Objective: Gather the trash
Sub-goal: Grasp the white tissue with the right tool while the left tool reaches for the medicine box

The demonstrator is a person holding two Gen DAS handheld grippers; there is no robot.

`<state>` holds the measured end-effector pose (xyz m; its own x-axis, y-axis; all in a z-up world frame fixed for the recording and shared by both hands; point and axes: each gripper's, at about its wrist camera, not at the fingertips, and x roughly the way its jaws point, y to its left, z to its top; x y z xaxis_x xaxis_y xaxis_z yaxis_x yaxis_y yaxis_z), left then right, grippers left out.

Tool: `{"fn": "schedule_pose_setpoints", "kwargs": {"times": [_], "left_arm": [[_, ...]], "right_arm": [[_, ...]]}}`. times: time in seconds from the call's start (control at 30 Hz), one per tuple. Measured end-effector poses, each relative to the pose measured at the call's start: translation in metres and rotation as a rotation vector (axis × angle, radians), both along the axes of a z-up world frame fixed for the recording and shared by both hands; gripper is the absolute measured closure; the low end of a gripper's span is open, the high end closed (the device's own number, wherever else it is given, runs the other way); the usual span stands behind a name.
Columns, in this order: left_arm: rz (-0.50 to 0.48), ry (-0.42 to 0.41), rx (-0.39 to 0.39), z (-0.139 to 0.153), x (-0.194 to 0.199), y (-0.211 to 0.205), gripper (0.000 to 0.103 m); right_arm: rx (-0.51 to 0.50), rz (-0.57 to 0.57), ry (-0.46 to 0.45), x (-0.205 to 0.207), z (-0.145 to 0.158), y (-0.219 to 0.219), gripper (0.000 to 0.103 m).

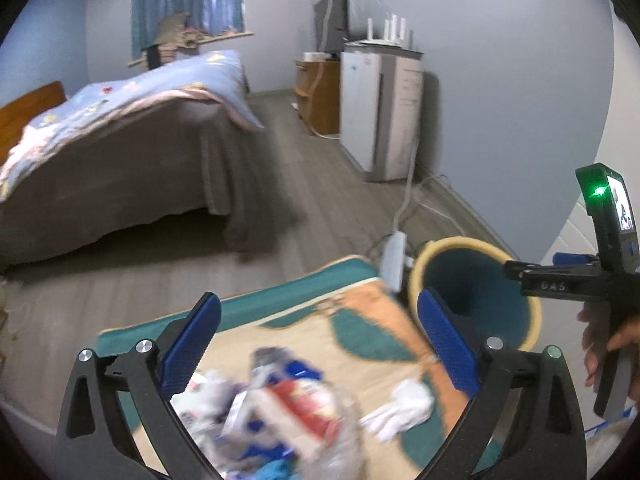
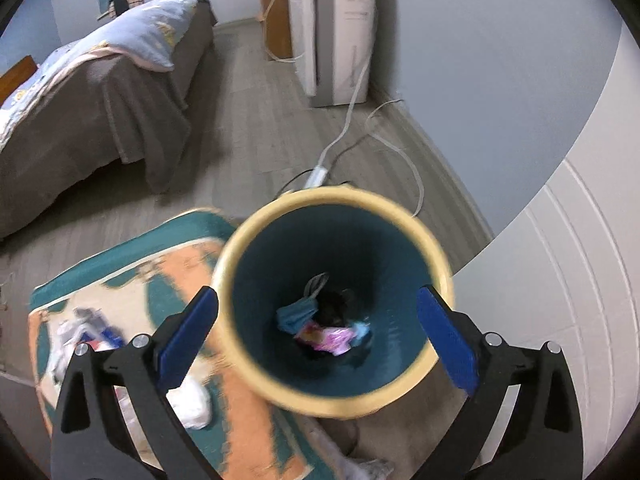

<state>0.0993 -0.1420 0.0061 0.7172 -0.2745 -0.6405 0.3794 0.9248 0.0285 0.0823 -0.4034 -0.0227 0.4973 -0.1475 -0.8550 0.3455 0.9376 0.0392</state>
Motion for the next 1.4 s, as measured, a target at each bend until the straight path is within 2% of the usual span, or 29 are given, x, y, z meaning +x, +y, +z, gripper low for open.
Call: {"fn": "schedule_pose_setpoints", "kwargs": {"times": [0.1,0.17,0.27,0.4,0.53,0.7,0.9,1.1,1.2,1.4], "left_arm": [[0.053,-0.016,0.03,0.005,-0.012,0.032,0.005],[0.088,-0.022,0.044,0.004,-0.02,0.052,0.005],[0.164,-0.016,0.017,-0.007,-0.036,0.085,0.005],[0.244,0.045,0.005,-0.025,-0.041,0.118,0.005],[0.295,0.039,0.012,-0.03,-0.045,0.146,0.005],[0.35,0.102,-0.039,-0.038,-0.034,0.172,0.005],[0.38,0.121,0.017,-0.048,-0.02,0.183,0.005],[0.391,0.166,0.041,-0.061,-0.003,0.198,0.005],[0.39,0.213,0.062,-0.076,0.007,0.202,0.005],[0.348,0.296,0.159,-0.121,0.02,0.204,0.005]], "right_arm": [[0.007,0.019,-0.014,-0.007,0.004,0.02,0.006],[0.071,0.025,-0.02,-0.014,0.003,0.031,0.006],[0.154,0.018,-0.023,-0.021,-0.003,0.042,0.006],[0.121,0.03,0.021,-0.027,-0.014,0.06,0.006],[0.108,0.054,0.069,-0.031,-0.029,0.076,0.006],[0.054,0.111,0.137,-0.027,-0.051,0.106,0.006],[0.047,0.138,0.185,-0.024,-0.075,0.125,0.006],[0.041,0.147,0.234,-0.017,-0.093,0.131,0.006],[0.046,0.15,0.256,-0.016,-0.102,0.136,0.006],[0.057,0.188,0.281,-0.012,-0.11,0.147,0.006]]}}
